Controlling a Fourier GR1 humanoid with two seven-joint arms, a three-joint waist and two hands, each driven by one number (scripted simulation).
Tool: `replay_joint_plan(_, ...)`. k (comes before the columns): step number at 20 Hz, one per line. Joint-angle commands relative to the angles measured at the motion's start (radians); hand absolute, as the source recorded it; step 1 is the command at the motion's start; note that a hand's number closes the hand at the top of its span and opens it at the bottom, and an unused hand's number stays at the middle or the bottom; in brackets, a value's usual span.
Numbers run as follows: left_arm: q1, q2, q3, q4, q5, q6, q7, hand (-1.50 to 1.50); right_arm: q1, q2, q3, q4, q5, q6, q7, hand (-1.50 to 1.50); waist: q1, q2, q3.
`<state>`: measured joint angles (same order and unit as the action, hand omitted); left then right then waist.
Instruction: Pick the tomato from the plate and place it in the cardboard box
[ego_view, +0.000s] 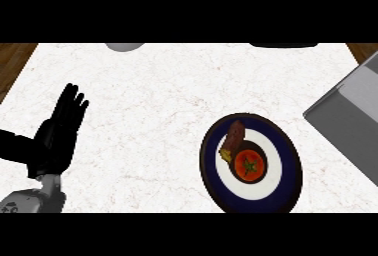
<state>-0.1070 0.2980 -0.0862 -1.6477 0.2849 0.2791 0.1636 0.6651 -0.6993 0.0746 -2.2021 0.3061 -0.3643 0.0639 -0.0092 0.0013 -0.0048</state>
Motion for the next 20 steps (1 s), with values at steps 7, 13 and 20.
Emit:
replay_joint_plan(7,0.028,-0.037,-0.027,-0.058,-0.036,-0.005,0.033,0.0,-0.191,0.097,0.276,-0.236,0.269,0.133,0.437,-1.5,0.015,-0.002,0.004)
replay_joint_plan(13,0.011,-0.007,0.04,-0.01,0.006,-0.077,0.019,0.0,-0.333,0.131,0.333,-0.144,0.343,0.174,0.615,-1.5,0.013,-0.002,0.004)
replay_joint_plan(20,0.0,-0.046,0.048,-0.061,-0.061,-0.033,0.073,0.0,-0.46,0.31,0.448,-0.041,0.442,0.235,0.701,-1.5,0.01,-0.002,0.005)
